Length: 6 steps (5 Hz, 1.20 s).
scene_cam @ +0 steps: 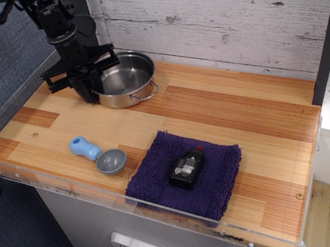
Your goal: Adjust the pan
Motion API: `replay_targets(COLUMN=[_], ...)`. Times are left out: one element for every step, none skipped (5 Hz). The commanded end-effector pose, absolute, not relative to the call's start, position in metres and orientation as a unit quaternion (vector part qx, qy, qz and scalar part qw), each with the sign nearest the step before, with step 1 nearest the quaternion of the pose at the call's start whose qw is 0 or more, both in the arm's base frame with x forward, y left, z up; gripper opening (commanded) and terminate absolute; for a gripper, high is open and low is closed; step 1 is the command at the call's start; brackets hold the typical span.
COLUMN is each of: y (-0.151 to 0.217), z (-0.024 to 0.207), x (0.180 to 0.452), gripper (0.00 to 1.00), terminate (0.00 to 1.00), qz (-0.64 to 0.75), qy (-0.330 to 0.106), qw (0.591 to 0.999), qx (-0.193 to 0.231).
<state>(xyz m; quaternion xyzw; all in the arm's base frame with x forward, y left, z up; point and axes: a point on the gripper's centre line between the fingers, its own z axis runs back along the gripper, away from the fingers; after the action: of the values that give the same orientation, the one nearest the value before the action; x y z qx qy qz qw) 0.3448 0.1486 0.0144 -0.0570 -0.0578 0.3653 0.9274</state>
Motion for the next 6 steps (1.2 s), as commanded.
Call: replay_targets(y=[0.159, 0.138, 0.129, 0.118, 0.106, 0.116], z=[0.035, 0.042, 0.057, 0.089, 0.121, 0.144], x=[0.336, 0.346, 0.352, 0.357, 0.355, 0.339], gripper=[1.0, 1.0, 1.0, 1.0, 1.0, 1.0], terminate=[0.0, 0.0, 0.0, 0.0, 0.0, 0.0], qz=[0.363, 0.366, 0.358, 0.341, 0.329, 0.328], qy=[-0.092, -0.101, -0.115, -0.149, -0.177, -0.2], qw=[0.925, 0.923, 0.924, 0.926, 0.926, 0.921], qx=[-0.064, -0.065, -0.065, -0.068, -0.061, -0.064])
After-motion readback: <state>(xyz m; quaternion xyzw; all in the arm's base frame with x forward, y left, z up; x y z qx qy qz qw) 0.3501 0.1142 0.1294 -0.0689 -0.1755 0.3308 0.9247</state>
